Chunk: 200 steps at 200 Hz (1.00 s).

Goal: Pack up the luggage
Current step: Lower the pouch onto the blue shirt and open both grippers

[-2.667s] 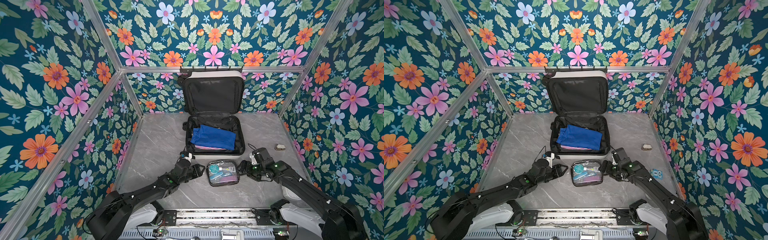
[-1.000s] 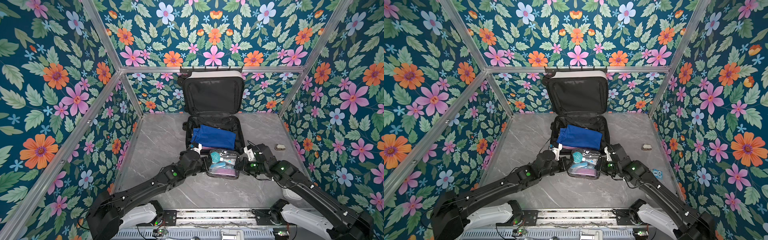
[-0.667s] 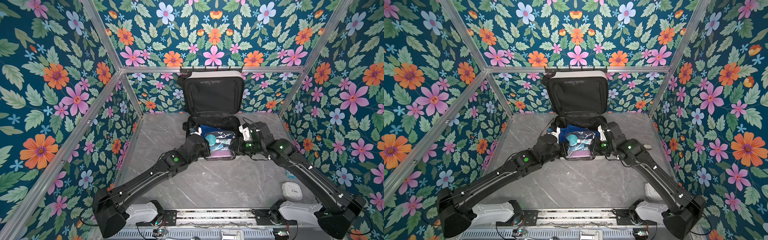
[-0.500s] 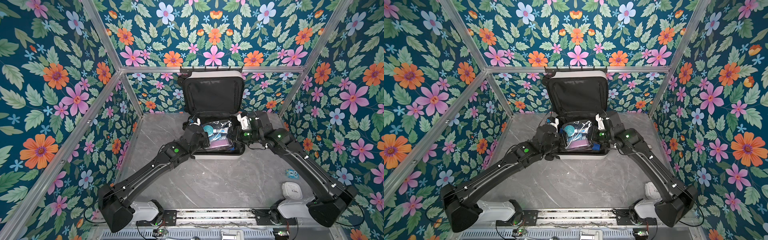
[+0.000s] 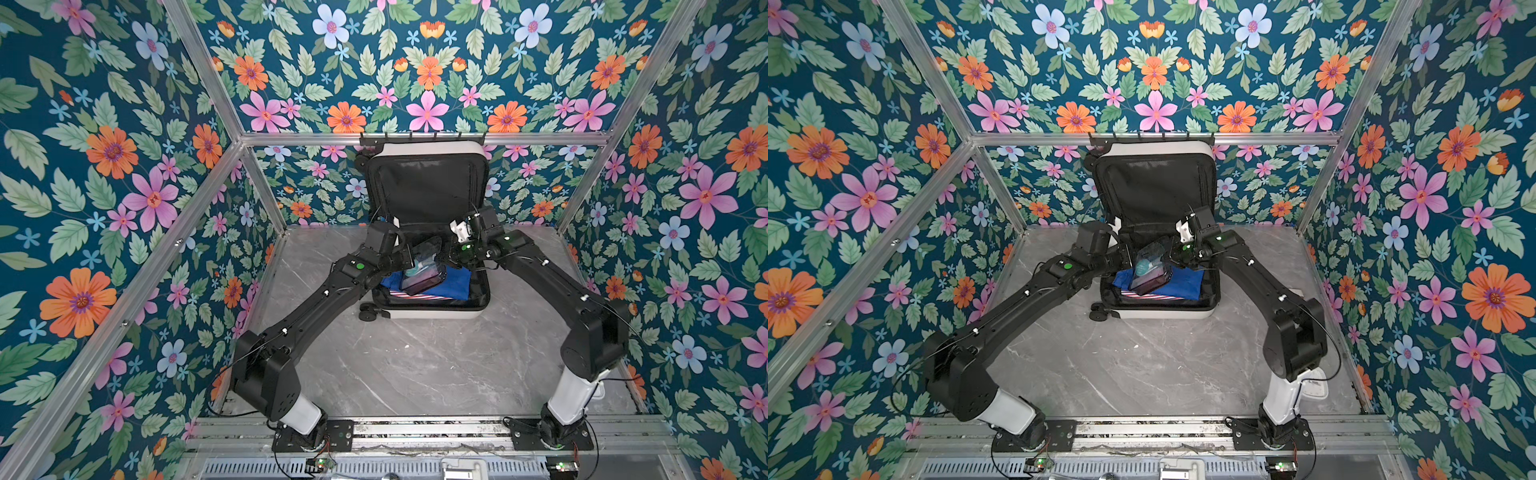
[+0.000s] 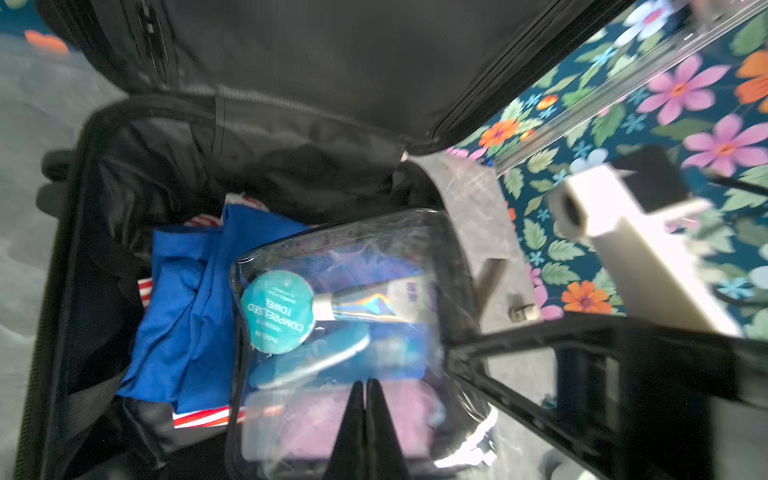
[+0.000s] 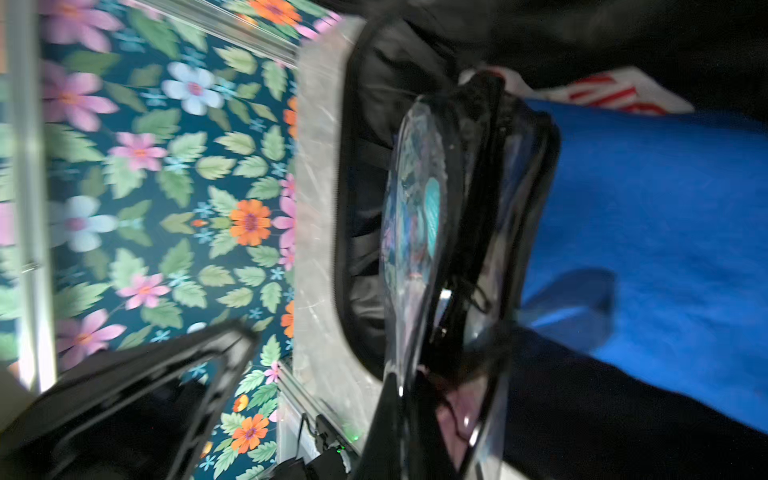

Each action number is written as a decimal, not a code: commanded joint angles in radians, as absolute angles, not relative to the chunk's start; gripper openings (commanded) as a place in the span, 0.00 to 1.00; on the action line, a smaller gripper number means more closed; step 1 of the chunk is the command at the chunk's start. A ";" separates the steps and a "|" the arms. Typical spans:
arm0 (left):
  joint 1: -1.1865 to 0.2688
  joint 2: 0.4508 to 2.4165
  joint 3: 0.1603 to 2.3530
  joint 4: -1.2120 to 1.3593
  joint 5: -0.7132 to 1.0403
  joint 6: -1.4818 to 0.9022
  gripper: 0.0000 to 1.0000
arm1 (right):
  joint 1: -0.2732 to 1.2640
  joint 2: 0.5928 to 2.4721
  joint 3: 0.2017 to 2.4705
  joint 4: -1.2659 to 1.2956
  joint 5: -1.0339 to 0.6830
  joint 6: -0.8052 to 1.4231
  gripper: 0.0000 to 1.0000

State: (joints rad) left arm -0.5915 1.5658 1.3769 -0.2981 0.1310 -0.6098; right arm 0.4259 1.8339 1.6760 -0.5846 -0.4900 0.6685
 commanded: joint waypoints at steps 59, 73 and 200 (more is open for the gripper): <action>-0.561 1.606 1.278 -0.195 0.182 -0.603 0.00 | 0.376 1.904 1.535 -0.388 -0.532 0.660 0.00; -0.561 1.625 1.266 -0.185 0.195 -0.604 0.00 | 0.361 1.901 1.501 -0.372 -0.529 0.662 0.00; -0.555 1.757 1.175 -0.090 0.248 -0.630 0.00 | 0.351 1.920 1.472 -0.415 -0.494 0.609 0.28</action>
State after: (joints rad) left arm -0.5583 1.7454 1.1908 -0.1043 0.2424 -0.6235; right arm 0.3496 1.9285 1.4635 -0.3897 -0.5152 0.6399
